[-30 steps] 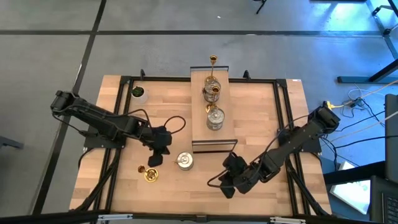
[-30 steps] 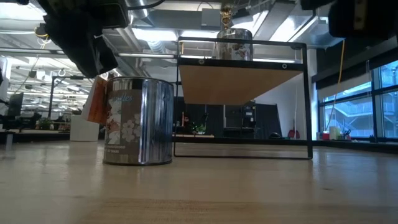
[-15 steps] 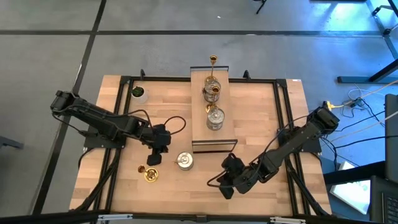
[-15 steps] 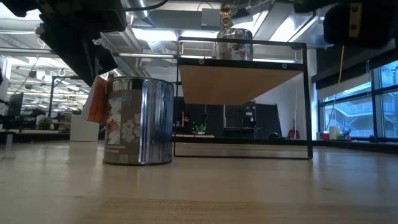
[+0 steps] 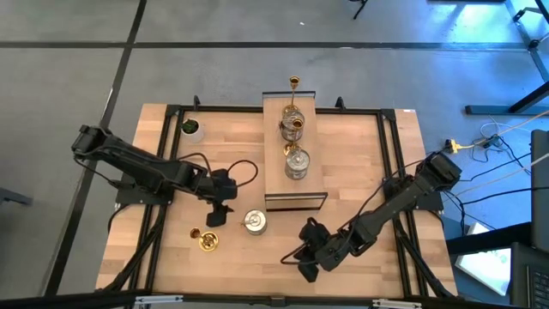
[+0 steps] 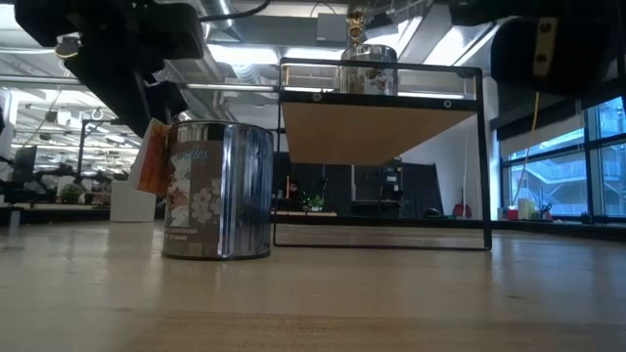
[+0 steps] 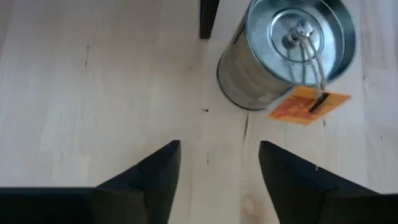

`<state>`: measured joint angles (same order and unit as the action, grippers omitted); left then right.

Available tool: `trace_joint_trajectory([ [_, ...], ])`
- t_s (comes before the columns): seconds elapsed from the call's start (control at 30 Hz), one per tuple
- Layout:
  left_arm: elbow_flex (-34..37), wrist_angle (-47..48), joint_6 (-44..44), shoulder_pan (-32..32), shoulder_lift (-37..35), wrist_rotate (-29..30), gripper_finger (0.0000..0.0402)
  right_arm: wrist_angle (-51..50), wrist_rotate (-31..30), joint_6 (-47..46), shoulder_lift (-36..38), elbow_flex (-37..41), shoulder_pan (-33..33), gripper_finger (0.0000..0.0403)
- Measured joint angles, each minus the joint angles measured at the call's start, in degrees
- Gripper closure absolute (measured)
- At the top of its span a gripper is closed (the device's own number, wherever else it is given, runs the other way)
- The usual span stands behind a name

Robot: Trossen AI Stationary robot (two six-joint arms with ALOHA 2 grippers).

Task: Pick & Place candle stick holders
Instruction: Put the silver scented candle on the shelf

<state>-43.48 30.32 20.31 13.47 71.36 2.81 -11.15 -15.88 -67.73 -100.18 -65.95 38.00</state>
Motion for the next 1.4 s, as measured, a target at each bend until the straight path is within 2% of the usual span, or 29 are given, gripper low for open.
trace_joint_trajectory([
  [0.2, 0.0, -3.8, 2.1, 1.6, 5.6, 0.1, 0.0155, -0.4, -0.9, 3.1, 0.0, 0.0, -0.3, 0.0388],
  [0.33, 0.0, -4.4, 3.4, 3.3, 8.8, 0.4, 0.0149, -2.1, -1.7, 3.7, 0.0, 0.0, -0.5, 0.0387],
  [0.43, 0.0, -5.1, 2.3, 6.0, 9.5, 1.4, 0.0148, -3.3, -3.2, 3.4, -0.4, 0.0, -0.5, 0.0371],
  [0.57, 0.0, -6.6, 2.7, 9.9, 9.4, 5.7, 0.0148, -3.0, -3.6, 2.2, -2.6, 0.0, -0.8, 0.0317],
  [0.77, 0.0, -6.9, 3.1, 13.9, 9.3, 15.9, 0.0148, 1.3, -7.7, 3.6, -4.6, 0.0, -0.9, 0.0201],
  [0.87, 0.0, -8.3, 2.1, 15.1, 9.3, 17.3, 0.0148, 1.1, -9.5, 3.8, -5.5, 0.0, -0.9, 0.0155],
  [0.97, 0.0, -10.0, 1.0, 15.9, 9.3, 18.3, 0.0148, 2.4, -9.6, 3.9, -6.9, 0.0, -1.1, 0.0126],
  [1.23, 0.0, -17.4, 0.9, 16.1, 11.2, 19.8, 0.0148, 5.5, -11.1, 5.2, -10.6, 0.0, -3.1, 0.0111],
  [1.4, 0.0, -21.0, 1.4, 16.1, 14.7, 17.8, 0.0148, 9.0, -10.7, 5.2, -12.7, 0.0, -5.7, 0.0111],
])
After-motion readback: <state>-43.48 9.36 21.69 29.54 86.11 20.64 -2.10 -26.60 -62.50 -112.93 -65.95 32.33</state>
